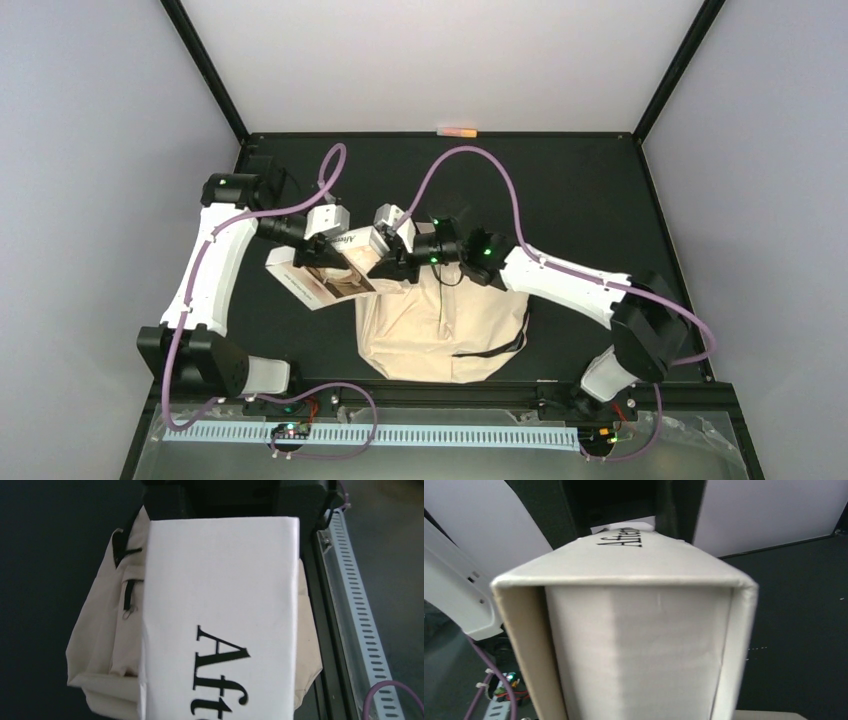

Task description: Pack the student bag

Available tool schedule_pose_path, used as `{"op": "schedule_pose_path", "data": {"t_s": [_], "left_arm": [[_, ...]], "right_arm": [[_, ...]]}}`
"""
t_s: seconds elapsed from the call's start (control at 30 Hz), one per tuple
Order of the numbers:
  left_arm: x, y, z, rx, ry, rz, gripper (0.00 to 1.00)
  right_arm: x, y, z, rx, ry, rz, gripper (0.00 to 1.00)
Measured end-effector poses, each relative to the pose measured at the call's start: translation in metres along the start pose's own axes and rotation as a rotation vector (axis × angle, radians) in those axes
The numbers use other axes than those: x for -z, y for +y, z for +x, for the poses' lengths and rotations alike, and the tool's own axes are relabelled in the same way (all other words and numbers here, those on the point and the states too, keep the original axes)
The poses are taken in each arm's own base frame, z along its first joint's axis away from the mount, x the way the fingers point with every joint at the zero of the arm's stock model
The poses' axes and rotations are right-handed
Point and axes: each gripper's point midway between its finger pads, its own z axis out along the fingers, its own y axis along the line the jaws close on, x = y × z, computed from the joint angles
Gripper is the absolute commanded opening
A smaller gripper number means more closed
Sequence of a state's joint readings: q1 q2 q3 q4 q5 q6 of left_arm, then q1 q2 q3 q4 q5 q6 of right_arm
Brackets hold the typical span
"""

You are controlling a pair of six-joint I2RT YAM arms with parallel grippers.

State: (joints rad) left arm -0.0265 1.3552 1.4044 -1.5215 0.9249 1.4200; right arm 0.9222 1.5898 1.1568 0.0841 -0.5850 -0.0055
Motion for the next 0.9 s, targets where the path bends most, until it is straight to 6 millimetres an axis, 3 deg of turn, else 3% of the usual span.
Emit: {"op": "schedule_pose_path", "data": {"t_s": [0.1, 0.17, 0.2, 0.37, 0.47, 0.63, 0.7, 0.77, 0.83, 0.9], "left_arm": [[-0.003, -0.003, -0.008, 0.022, -0.023, 0.013, 0.76], [-0.004, -0.002, -0.015, 0.041, -0.041, 0.005, 0.95], [-0.003, 0.0, -0.018, 0.049, -0.052, -0.007, 0.98], [0.009, 0.034, -0.039, 0.114, -0.094, -0.187, 0.99], [0.025, 0.054, -0.053, 0.116, -0.114, -0.327, 0.99], [0.045, 0.072, -0.071, 0.138, -0.134, -0.485, 0.99], [0.037, 0.073, -0.067, 0.158, -0.107, -0.483, 0.99], [0.015, 0.071, -0.054, 0.184, -0.05, -0.445, 0.99], [-0.017, 0.066, -0.029, 0.211, 0.046, -0.384, 0.99], [-0.052, 0.061, 0.008, 0.249, 0.171, -0.319, 0.99]], "right_arm": [[0.011, 0.007, -0.001, -0.032, -0.002, -0.001, 0.22], [0.02, 0.009, -0.004, -0.06, -0.003, 0.008, 0.2], [0.024, 0.01, -0.005, -0.076, 0.0, 0.014, 0.2], [0.058, 0.001, -0.01, -0.194, 0.0, 0.077, 0.2], [0.087, -0.012, 0.002, -0.291, 0.004, 0.153, 0.2], [0.166, -0.036, 0.023, -0.461, -0.042, 0.378, 0.19], [0.207, -0.042, 0.021, -0.481, -0.093, 0.52, 0.19], [0.245, -0.038, 0.014, -0.474, -0.153, 0.645, 0.17], [0.265, -0.031, 0.011, -0.473, -0.169, 0.711, 0.16], [0.278, -0.029, 0.014, -0.49, -0.152, 0.771, 0.17]]}}
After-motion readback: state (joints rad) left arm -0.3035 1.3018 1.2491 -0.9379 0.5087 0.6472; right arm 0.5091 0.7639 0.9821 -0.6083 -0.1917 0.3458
